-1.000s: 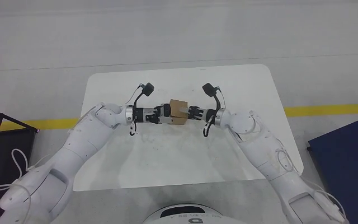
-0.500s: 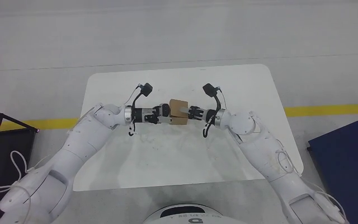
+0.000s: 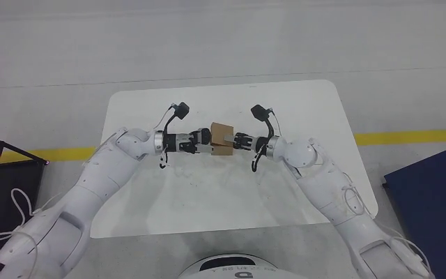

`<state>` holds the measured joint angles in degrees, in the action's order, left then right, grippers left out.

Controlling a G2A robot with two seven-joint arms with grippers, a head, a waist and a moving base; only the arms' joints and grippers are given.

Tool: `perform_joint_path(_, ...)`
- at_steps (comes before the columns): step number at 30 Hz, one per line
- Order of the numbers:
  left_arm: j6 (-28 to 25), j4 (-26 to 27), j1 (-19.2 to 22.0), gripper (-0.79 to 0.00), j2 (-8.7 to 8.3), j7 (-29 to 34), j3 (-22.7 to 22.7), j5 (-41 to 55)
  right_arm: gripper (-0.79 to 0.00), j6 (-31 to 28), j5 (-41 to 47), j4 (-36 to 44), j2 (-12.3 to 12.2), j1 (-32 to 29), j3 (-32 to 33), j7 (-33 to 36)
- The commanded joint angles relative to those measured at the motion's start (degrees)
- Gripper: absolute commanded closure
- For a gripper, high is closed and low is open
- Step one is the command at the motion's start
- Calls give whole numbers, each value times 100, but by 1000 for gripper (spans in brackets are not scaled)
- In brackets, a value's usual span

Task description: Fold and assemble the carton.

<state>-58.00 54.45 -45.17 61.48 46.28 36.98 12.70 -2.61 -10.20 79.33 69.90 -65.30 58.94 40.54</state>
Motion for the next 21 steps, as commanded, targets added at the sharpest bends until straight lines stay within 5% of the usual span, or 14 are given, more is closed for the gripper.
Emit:
perform_joint_path(1, 0, -65, 34, -785, 17, 0, -46, 31, -388, 15, -24, -1, 1, 3, -10, -7)
perform_joint_path(21, 0, -325, 226, -785, 53, 0, -342, 275, -271, 147, -209, -66, 29, 81, -141, -6)
